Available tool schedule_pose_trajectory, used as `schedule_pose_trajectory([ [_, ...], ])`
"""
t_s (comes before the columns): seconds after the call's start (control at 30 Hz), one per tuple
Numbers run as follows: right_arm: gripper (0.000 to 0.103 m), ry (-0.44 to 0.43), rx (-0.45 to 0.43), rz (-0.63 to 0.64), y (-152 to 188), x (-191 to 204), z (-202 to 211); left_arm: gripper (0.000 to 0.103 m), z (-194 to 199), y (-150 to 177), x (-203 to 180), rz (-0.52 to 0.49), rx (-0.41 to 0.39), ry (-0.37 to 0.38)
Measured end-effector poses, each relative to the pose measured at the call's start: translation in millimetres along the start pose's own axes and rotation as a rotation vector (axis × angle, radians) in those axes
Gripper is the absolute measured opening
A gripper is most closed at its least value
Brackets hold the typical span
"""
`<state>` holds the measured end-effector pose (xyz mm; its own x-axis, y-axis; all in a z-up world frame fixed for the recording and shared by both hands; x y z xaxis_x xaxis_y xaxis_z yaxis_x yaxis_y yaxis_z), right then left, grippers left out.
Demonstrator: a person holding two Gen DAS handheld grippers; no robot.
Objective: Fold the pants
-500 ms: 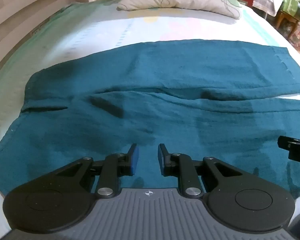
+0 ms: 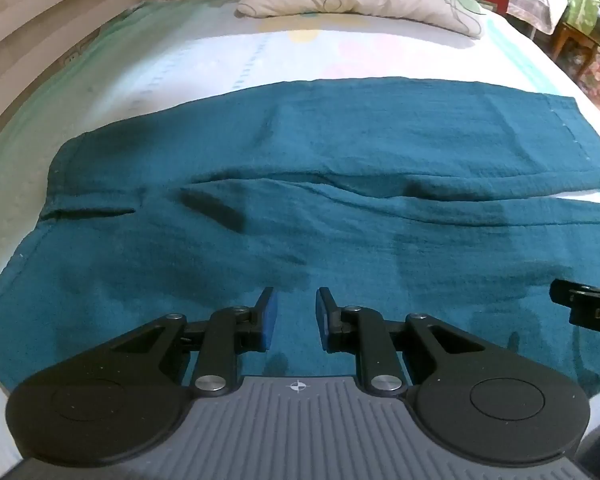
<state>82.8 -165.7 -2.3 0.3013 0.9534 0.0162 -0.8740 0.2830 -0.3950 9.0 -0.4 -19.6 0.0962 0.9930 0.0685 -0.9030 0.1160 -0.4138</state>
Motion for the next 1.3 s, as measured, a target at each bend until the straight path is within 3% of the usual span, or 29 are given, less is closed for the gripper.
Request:
schedule_pose_trajectory([
  [1.3,0.077,0.014,0.012,0.010,3.6,-1.1,-3.2,0.021,-3.5,-1.9,1.6,-0.006,0.014,-0.005],
])
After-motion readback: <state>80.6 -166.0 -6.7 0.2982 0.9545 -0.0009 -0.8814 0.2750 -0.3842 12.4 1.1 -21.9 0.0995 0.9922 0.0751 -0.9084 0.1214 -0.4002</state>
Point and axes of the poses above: each gripper's, at about its wrist camera, not at the fingertips, and z roughly against the way its jaws point, x to its left, y to its underside, the point moved 2 cm from there along -z, roughly the way its jaws point, and after that the axes turned 8 degrees about x, right-handed, at the moved point
